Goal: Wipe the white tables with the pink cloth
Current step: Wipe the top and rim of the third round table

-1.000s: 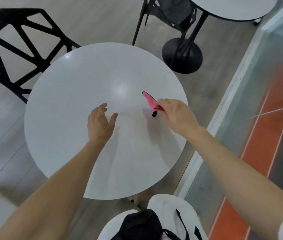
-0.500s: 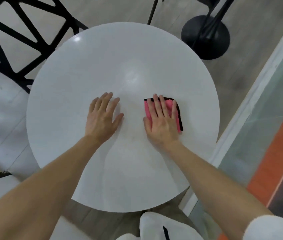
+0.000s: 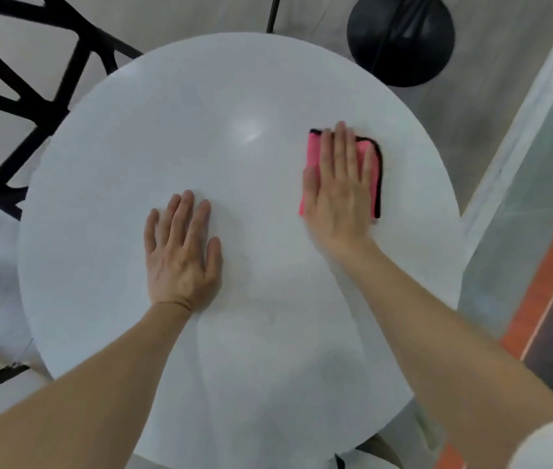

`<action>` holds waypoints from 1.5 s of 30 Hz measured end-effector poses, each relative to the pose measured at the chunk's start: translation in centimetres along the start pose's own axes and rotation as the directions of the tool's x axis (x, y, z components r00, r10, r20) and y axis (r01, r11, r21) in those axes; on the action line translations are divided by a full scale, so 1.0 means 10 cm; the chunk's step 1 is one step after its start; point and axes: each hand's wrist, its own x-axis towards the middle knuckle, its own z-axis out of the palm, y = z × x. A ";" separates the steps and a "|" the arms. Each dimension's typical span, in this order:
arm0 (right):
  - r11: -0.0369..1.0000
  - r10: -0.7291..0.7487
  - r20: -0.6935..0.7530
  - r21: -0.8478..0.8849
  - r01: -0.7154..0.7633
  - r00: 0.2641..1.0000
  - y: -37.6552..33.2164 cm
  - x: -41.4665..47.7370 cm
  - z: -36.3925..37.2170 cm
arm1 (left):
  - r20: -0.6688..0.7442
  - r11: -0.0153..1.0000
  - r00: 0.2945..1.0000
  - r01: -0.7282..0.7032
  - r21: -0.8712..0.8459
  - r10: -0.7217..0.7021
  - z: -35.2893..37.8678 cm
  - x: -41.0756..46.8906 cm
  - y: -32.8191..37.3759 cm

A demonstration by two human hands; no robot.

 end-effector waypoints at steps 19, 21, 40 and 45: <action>0.867 -0.496 0.010 0.049 0.495 0.868 -0.62 0.18 0.05 | 0.023 0.999 1.000 0.012 -0.044 -0.011 0.02 -0.01 -0.02; 0.940 -0.339 0.031 -0.022 0.340 0.940 -0.12 0.19 0.00 | 0.043 0.999 0.999 0.019 -0.049 -0.017 0.02 -0.02 -0.02; 0.908 0.417 -0.081 0.005 -0.418 0.905 0.15 0.68 0.05 | 0.107 1.000 0.994 0.015 -0.002 -0.015 0.08 -0.03 -0.03; 0.997 0.076 -0.093 0.042 -0.072 0.993 -1.28 0.81 0.20 | 0.096 1.000 0.995 0.009 0.007 -0.009 0.06 -0.03 -0.02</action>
